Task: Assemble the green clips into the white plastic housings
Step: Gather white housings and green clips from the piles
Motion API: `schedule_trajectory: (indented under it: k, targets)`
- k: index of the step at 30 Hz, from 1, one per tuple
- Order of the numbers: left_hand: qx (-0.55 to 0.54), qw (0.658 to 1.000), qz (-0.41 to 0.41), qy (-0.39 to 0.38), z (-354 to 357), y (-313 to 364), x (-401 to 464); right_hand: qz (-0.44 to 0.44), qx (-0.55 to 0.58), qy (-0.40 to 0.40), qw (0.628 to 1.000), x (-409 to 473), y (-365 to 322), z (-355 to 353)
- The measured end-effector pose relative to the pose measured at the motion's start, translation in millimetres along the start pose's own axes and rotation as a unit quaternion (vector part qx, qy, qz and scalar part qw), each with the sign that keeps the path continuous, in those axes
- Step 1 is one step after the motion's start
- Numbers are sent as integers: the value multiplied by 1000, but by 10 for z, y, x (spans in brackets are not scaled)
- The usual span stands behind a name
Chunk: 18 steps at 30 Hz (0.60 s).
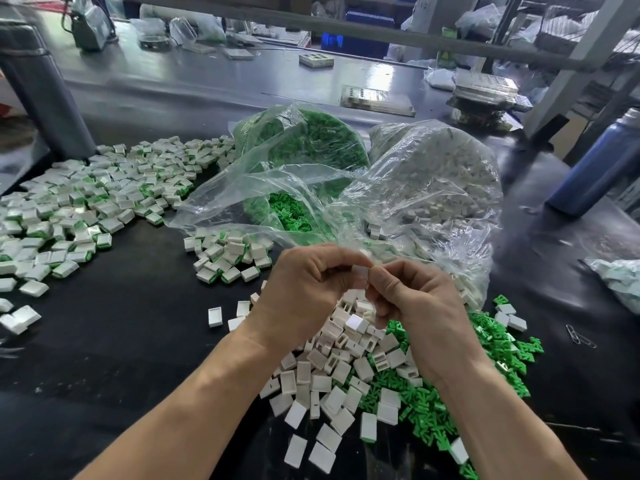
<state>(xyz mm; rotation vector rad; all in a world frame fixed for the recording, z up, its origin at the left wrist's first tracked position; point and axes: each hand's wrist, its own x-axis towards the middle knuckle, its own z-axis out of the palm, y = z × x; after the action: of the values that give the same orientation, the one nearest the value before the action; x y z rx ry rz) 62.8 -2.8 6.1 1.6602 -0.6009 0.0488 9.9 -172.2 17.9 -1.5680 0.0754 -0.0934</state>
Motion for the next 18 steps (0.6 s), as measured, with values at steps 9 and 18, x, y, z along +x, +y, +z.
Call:
schedule_trajectory:
  k: [9, 18]
  targets:
    - [-22, 998, -57, -12, 11, 16, 21, -84, -90, 47, 991, 9, -22, -34]
    - [-36, 997, -65, -8, 88, 94, 34, -19, 21, 28, 999, -9, -32, 70]
